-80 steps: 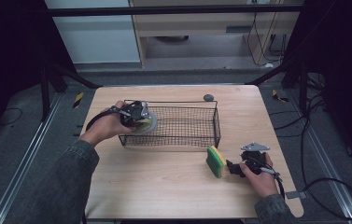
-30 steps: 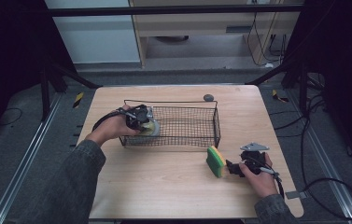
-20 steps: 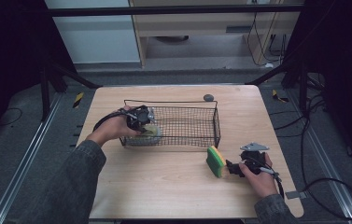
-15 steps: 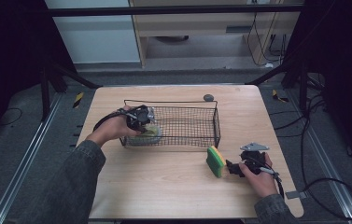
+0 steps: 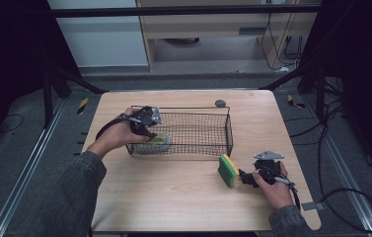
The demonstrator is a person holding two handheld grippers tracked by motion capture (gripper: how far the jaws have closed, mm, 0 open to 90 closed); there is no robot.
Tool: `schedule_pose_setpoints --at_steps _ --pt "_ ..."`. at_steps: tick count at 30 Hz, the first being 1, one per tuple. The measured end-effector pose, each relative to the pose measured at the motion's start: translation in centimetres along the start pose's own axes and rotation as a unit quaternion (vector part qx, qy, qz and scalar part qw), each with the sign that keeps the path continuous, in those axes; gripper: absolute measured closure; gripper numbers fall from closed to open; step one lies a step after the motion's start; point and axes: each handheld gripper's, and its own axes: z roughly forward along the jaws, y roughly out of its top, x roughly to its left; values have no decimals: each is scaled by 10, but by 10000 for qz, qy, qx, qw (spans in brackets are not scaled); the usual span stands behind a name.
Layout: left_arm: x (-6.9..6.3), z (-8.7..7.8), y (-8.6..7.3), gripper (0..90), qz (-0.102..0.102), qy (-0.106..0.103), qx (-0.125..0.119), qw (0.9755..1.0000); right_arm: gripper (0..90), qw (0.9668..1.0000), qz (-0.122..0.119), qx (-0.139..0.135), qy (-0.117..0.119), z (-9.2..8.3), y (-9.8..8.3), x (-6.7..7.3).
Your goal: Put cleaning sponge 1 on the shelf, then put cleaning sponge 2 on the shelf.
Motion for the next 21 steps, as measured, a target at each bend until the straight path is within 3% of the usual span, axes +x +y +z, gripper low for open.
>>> schedule_pose_setpoints --at_steps 2,3,5,8,12,13,14,15,16,17,18,20,21 --pt "-1 -2 1 242 -118 54 -42 9999 8 10000 4 -2 5 0 0 0" --pt "-1 -4 2 242 -190 67 -96 9997 8 10000 -4 1 14 0 0 0" --pt "-3 -8 2 136 -359 104 -216 9991 8 10000 -12 14 38 0 0 0" --pt "-5 -12 2 77 -421 134 -312 9985 8 10000 -6 9 42 0 0 0" --pt "-12 -29 0 38 -702 248 -676 9949 7 10000 -16 10 17 0 0 1" --pt "-15 -33 -1 40 -814 293 -811 9930 7 10000 -13 6 22 0 0 0" --pt "-15 -33 -1 39 -814 293 -811 9930 7 10000 -13 6 22 0 0 0" --pt "-19 -41 -4 36 -1028 348 -1011 9889 7 10000 -22 9 19 0 0 0" --pt "-19 -41 -4 35 -1028 348 -1011 9889 7 10000 -22 9 19 0 0 0" --pt "-26 -46 -9 35 -1207 388 -1167 9850 6 10000 7 7 34 0 0 1" --pt "-26 -46 -9 35 -1207 388 -1167 9850 6 10000 7 7 34 0 0 1" --pt "-32 -50 -14 36 -1390 449 -1222 9817 7 10000 -13 0 24 0 0 0" --pt "-36 -52 -19 37 -1522 510 -1272 9788 6 10000 -8 0 26 0 0 0"
